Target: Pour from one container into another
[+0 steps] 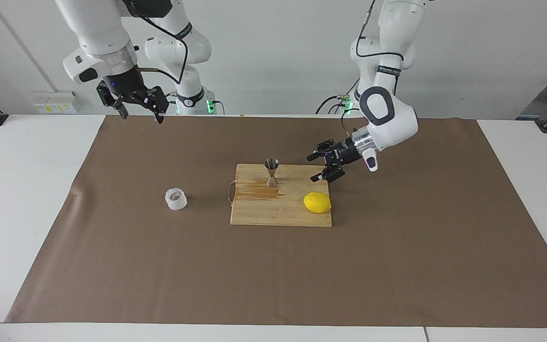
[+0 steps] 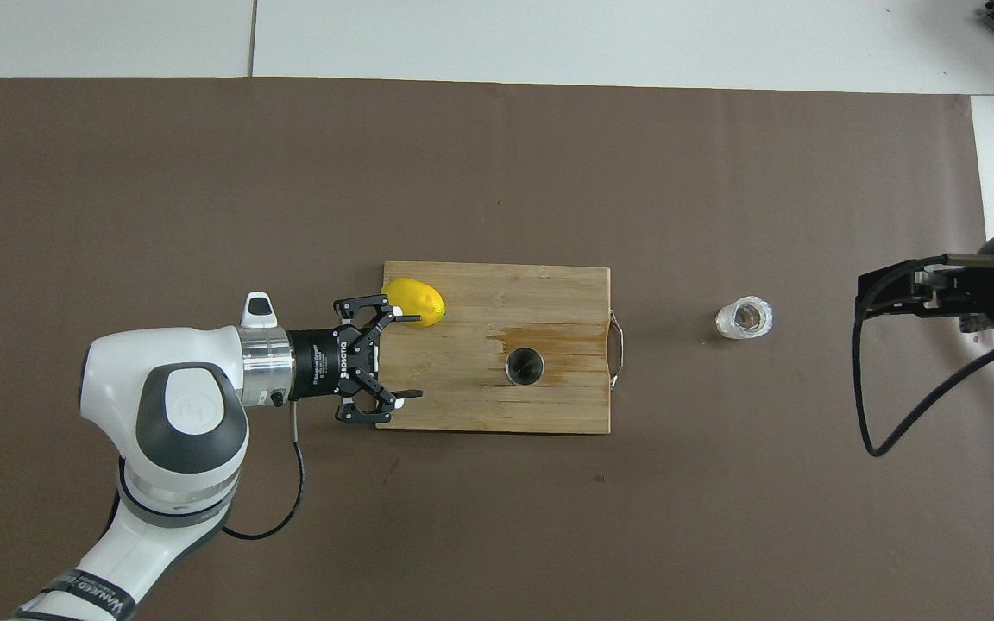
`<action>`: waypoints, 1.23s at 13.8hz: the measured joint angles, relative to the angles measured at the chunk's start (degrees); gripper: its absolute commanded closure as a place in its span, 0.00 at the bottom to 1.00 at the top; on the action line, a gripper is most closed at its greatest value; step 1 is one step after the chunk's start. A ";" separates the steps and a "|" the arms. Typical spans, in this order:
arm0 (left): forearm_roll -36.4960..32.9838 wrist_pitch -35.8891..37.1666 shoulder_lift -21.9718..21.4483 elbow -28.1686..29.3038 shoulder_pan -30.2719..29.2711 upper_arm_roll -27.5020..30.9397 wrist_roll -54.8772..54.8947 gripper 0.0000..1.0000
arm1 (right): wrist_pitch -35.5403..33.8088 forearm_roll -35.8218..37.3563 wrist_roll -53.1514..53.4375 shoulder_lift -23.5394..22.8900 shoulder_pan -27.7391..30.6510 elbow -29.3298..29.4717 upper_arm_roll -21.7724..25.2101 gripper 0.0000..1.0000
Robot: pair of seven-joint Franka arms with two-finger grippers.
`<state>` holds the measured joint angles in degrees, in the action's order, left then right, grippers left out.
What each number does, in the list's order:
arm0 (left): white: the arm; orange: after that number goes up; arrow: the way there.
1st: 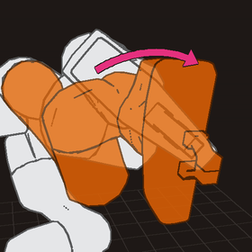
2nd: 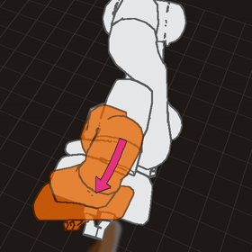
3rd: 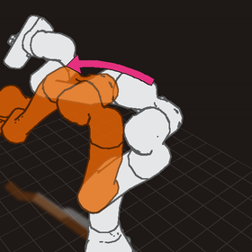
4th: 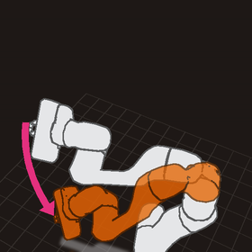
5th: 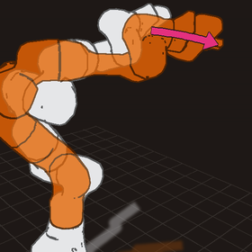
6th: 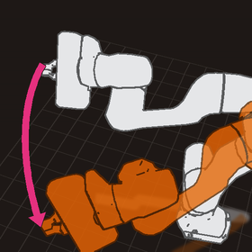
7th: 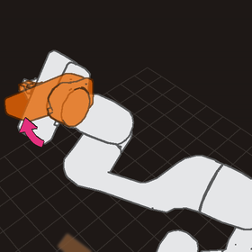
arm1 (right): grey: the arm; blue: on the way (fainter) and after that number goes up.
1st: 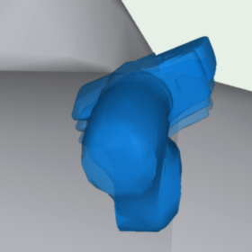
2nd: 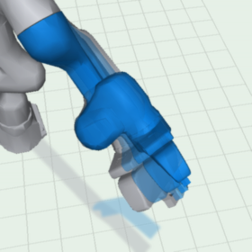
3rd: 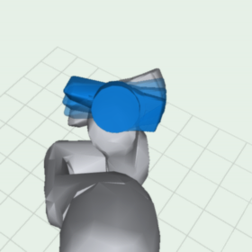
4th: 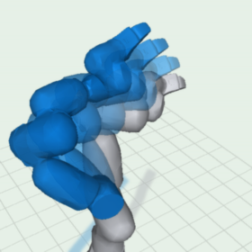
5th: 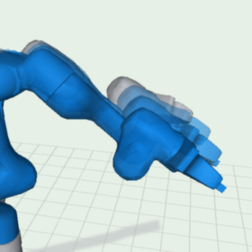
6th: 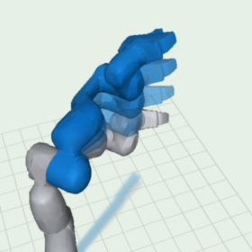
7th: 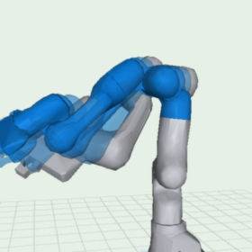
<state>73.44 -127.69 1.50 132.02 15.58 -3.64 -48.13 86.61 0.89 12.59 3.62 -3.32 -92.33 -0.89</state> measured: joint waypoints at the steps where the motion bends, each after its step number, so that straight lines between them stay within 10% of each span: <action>1: -4.12 2.26 -0.57 -0.39 -2.09 0.07 -0.77 0.00 | 0.00 0.00 0.00 0.00 0.00 0.00 0.00 0.00; 17: -52.68 9.09 -2.48 -11.13 -16.05 0.22 10.52 0.00 | 0.00 0.00 0.00 0.00 0.00 0.00 0.00 0.00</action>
<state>20.76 -118.60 -0.98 120.90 -0.46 -3.42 -37.61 86.61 0.89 12.59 3.62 -3.32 -92.33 -0.89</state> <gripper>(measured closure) 0.000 0.000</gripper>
